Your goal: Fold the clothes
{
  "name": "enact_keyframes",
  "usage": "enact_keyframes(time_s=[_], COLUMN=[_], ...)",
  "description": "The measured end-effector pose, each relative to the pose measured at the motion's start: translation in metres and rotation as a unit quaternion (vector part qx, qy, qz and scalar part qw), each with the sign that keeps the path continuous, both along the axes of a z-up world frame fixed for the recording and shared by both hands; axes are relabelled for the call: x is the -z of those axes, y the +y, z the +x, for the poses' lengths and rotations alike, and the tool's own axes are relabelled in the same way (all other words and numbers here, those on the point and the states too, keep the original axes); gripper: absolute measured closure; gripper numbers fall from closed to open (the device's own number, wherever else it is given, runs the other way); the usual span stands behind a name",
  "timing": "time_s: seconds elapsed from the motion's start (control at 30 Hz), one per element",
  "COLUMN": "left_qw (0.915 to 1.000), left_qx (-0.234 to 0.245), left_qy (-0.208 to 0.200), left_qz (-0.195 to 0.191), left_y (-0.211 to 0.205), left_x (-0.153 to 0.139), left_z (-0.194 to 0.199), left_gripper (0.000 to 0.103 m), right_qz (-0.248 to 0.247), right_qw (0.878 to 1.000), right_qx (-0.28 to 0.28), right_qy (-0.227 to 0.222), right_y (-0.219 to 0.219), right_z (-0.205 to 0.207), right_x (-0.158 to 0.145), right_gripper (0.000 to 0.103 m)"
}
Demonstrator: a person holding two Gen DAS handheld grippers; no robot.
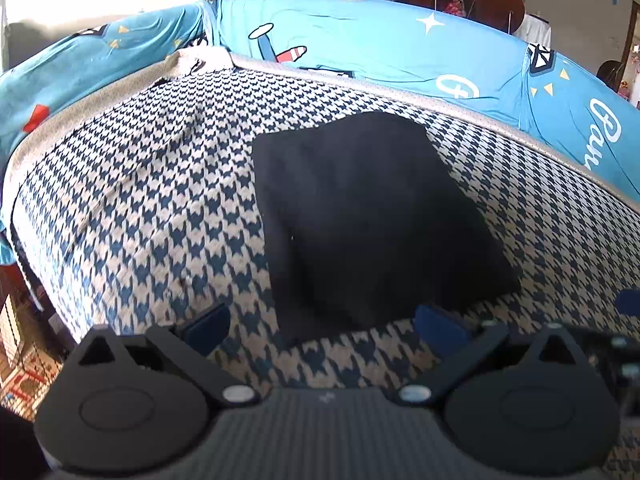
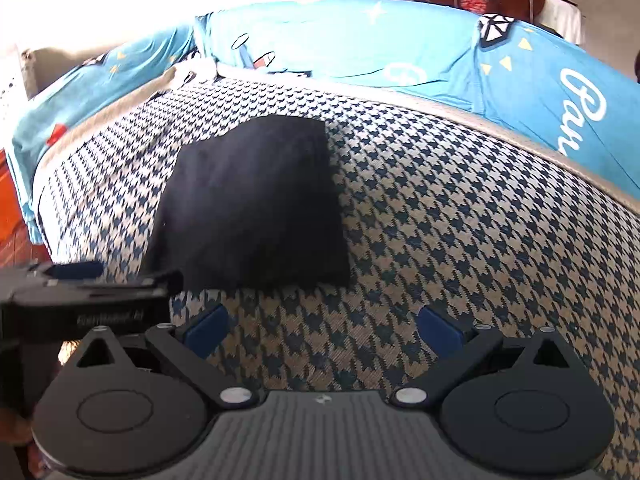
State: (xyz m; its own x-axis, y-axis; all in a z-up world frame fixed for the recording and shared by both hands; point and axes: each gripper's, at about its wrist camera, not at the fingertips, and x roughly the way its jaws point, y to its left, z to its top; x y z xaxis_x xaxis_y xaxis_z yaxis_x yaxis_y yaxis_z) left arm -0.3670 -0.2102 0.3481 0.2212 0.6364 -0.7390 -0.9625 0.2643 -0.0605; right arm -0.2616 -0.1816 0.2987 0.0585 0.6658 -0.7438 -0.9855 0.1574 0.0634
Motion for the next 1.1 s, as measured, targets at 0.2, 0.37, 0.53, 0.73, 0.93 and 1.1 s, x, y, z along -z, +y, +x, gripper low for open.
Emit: enact_keyframes(time_s=[0.2, 0.37, 0.53, 0.73, 0.93, 1.1], left_qw=[0.9999, 0.9998, 0.9995, 0.9993, 0.9988, 0.9984], left_qx=[-0.010, -0.015, -0.022, -0.028, -0.034, -0.040], left_qy=[0.003, 0.007, 0.015, 0.018, 0.033, 0.039], left_qz=[-0.010, -0.013, -0.015, -0.014, -0.011, -0.011], left_y=[-0.014, -0.024, -0.032, -0.038, -0.044, -0.046], left_x=[-0.003, -0.007, -0.010, -0.014, -0.015, -0.017], left_z=[-0.001, -0.003, -0.005, -0.009, -0.009, -0.009], left_gripper=[0.000, 0.000, 0.000, 0.000, 0.000, 0.000], right_qz=[0.011, 0.020, 0.024, 0.027, 0.022, 0.021], right_qw=[1.000, 0.999, 0.999, 0.999, 0.999, 0.999], right_qx=[-0.003, -0.006, -0.016, -0.020, -0.027, -0.028], right_qy=[0.015, 0.028, 0.021, 0.020, 0.012, 0.010], right_y=[-0.003, -0.006, -0.007, -0.009, -0.010, -0.011], right_z=[0.002, 0.004, 0.000, -0.001, -0.004, -0.004], right_x=[-0.003, -0.005, -0.006, -0.007, -0.006, -0.006], right_gripper=[0.001, 0.001, 0.001, 0.001, 0.001, 0.001])
